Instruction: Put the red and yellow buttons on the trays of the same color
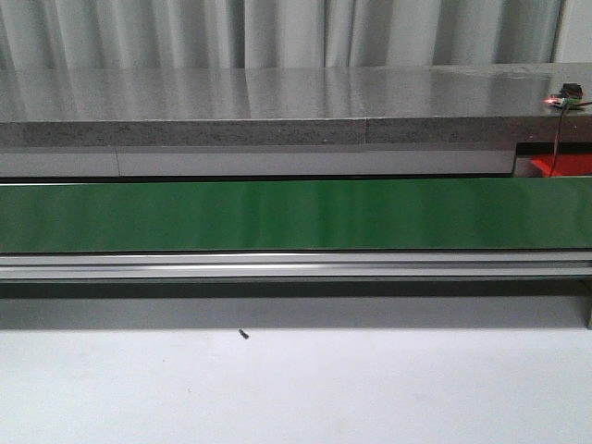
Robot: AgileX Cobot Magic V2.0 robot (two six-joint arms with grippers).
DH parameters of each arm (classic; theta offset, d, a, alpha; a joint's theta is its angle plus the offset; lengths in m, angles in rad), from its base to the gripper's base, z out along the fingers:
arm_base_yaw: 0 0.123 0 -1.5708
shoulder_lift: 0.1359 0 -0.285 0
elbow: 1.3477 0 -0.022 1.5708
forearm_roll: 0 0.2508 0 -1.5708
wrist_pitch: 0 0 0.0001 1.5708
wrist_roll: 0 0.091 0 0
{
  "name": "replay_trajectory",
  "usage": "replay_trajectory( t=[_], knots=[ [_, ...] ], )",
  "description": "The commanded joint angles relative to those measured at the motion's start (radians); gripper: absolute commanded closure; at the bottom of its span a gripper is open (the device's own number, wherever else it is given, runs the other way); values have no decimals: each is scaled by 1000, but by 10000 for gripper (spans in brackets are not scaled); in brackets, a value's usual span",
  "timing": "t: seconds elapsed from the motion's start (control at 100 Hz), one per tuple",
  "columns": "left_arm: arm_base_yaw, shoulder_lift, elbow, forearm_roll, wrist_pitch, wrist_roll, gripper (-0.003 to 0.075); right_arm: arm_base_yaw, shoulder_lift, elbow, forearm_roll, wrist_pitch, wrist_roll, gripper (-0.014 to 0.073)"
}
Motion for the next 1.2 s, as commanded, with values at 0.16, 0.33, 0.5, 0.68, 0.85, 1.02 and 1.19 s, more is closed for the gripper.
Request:
replay_trajectory(
  t=[0.16,0.33,0.5,0.68,0.85,1.02,1.19],
  knots=[
    [-9,-33,40,-9,-85,-13,740,1,-18,-19,-1,-72,-8,660],
    [-9,-33,40,-9,-85,-13,740,1,-18,-19,-1,-72,-8,660],
    [-9,-33,40,-9,-85,-13,740,1,-18,-19,-1,-72,-8,660],
    [-9,-33,40,-9,-85,-13,740,1,-18,-19,-1,-72,-8,660],
    [-8,-33,1,-9,-38,-13,740,1,-18,-19,-1,-72,-8,660],
    [-8,-17,-100,26,110,-13,740,1,-18,-19,-1,-72,-8,660],
    [-8,56,-214,32,166,-13,740,1,-18,-19,-1,-72,-8,660]
  ],
)
